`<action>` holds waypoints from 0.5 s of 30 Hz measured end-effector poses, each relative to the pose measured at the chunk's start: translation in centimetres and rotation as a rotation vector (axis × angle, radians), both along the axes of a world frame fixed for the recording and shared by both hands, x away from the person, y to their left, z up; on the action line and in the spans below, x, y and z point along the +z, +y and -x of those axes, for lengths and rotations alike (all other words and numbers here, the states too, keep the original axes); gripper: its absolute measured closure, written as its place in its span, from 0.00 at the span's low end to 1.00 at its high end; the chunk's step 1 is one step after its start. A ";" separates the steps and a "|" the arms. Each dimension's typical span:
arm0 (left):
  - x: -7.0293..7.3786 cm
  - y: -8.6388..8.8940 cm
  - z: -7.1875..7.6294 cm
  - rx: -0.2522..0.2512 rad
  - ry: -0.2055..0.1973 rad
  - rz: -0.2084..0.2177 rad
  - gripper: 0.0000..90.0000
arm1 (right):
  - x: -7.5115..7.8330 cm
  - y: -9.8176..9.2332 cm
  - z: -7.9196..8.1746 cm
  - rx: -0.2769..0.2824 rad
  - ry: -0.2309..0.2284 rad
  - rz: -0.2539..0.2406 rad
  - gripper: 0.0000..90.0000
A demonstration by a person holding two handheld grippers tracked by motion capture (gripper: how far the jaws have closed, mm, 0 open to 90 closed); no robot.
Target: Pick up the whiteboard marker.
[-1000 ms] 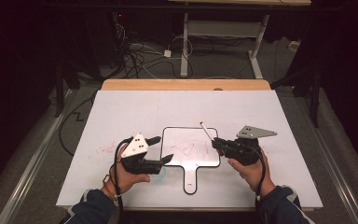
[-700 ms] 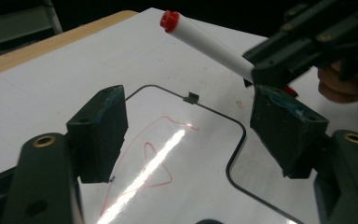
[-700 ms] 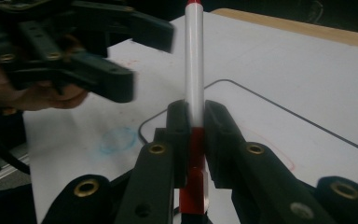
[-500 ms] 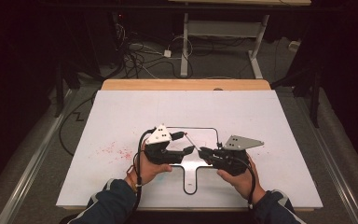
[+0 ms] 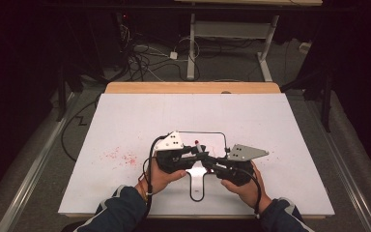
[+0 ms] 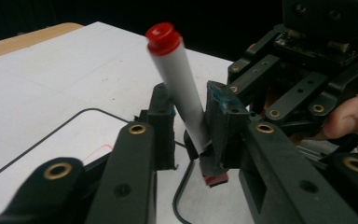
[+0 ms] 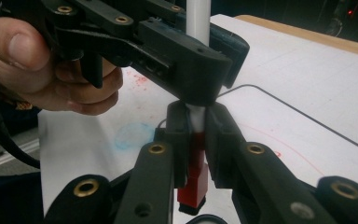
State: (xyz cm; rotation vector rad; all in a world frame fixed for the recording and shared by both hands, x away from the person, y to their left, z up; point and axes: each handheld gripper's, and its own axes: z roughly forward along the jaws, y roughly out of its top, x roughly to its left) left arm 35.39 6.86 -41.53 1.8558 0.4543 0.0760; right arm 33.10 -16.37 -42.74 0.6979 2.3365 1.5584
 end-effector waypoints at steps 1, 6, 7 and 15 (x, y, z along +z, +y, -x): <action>0.0 -0.1 0.1 -0.002 -0.007 -0.006 0.82 | 0.0 0.0 0.1 -0.002 -0.002 0.003 0.90; 0.4 -0.2 0.3 -0.020 -0.065 -0.045 0.86 | 0.0 0.1 0.0 -0.010 -0.016 0.007 0.88; 0.5 -0.3 0.4 -0.018 -0.074 -0.052 0.87 | 0.0 0.1 0.0 -0.009 -0.015 0.010 0.87; 0.9 0.3 0.4 0.023 -0.110 -0.050 0.87 | -0.4 -0.1 -0.4 -0.017 0.018 0.024 0.76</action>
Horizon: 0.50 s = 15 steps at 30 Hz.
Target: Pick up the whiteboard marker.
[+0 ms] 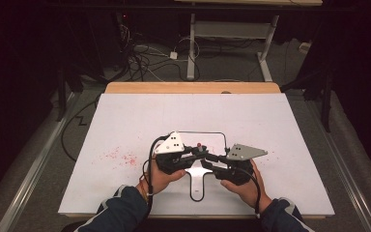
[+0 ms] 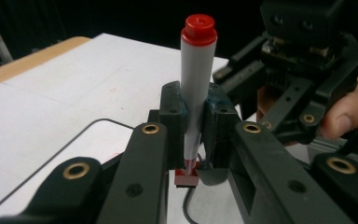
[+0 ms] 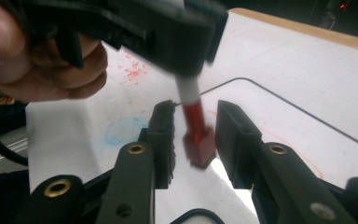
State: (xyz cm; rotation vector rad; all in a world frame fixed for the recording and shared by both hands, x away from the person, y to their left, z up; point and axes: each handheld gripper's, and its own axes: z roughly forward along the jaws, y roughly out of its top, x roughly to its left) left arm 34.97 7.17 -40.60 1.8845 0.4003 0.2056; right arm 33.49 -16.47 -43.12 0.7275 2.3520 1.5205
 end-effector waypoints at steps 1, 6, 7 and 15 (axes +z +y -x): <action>0.1 0.1 0.0 0.002 -0.002 0.001 0.87 | 0.0 0.0 0.0 0.000 0.000 0.000 0.76; 0.2 0.2 0.0 0.009 -0.012 -0.012 0.87 | 0.0 0.3 0.3 -0.004 -0.027 0.040 0.63; 0.1 0.2 0.0 0.012 -0.014 -0.015 0.87 | 0.0 0.3 0.3 -0.002 -0.027 0.046 0.60; 0.2 0.5 0.2 0.031 -0.045 -0.059 0.87 | -0.1 -0.5 0.8 -0.022 -0.083 0.106 0.49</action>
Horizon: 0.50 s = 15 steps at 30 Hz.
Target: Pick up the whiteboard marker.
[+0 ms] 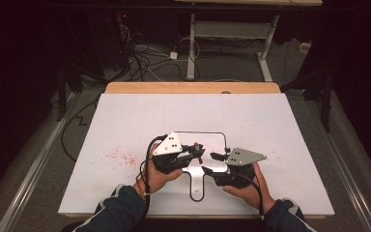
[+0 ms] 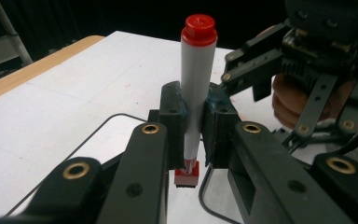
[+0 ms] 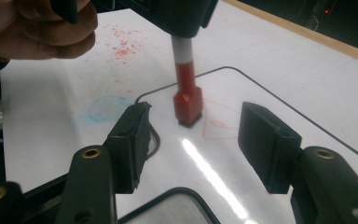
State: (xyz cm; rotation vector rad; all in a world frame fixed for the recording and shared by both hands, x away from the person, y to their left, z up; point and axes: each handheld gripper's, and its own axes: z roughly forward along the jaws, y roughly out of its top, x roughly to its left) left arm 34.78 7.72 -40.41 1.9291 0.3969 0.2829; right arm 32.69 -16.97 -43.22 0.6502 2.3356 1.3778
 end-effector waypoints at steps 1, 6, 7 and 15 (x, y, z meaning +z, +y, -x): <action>0.0 0.0 0.0 0.000 0.000 0.000 0.87 | 0.0 -0.2 0.0 -0.007 -0.008 0.007 0.48; -0.1 0.3 -0.1 0.015 -0.008 -0.023 0.87 | 0.2 -1.2 0.0 -0.029 -0.031 0.020 0.45; -0.2 0.4 0.0 0.018 -0.014 -0.029 0.87 | 0.3 -1.3 0.0 -0.033 -0.038 0.028 0.45; -0.5 0.4 0.4 0.051 0.006 0.005 0.87 | 0.7 -2.2 0.1 -0.078 -0.097 0.062 0.44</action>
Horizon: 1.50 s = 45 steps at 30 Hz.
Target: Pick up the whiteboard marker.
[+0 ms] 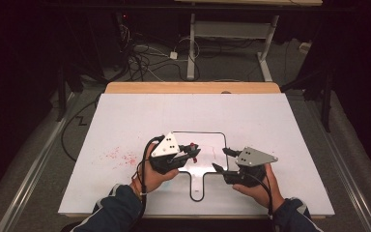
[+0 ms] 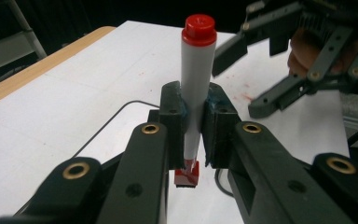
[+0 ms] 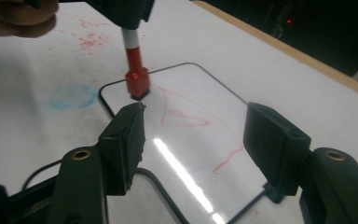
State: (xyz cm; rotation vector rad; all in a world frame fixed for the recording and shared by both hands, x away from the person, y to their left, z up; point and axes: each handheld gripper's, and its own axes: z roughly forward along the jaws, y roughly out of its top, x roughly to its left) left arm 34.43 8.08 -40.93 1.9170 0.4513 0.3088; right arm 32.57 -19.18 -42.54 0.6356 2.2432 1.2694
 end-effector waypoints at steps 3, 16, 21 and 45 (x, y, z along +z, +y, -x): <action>0.4 0.8 -0.3 -0.010 -0.042 -0.080 0.87 | 0.2 -0.3 0.1 -0.022 -0.031 0.007 0.42; 0.4 1.7 -0.1 0.003 -0.043 -0.108 0.87 | 0.5 -2.4 0.3 -0.100 -0.073 0.008 0.38; 0.3 1.9 -0.2 0.018 -0.035 -0.108 0.87 | 0.6 -3.3 0.5 -0.124 -0.079 0.000 0.38; -0.8 2.4 -2.0 0.037 0.000 -0.130 0.87 | -1.4 -8.6 2.1 -0.239 -0.076 -0.028 0.35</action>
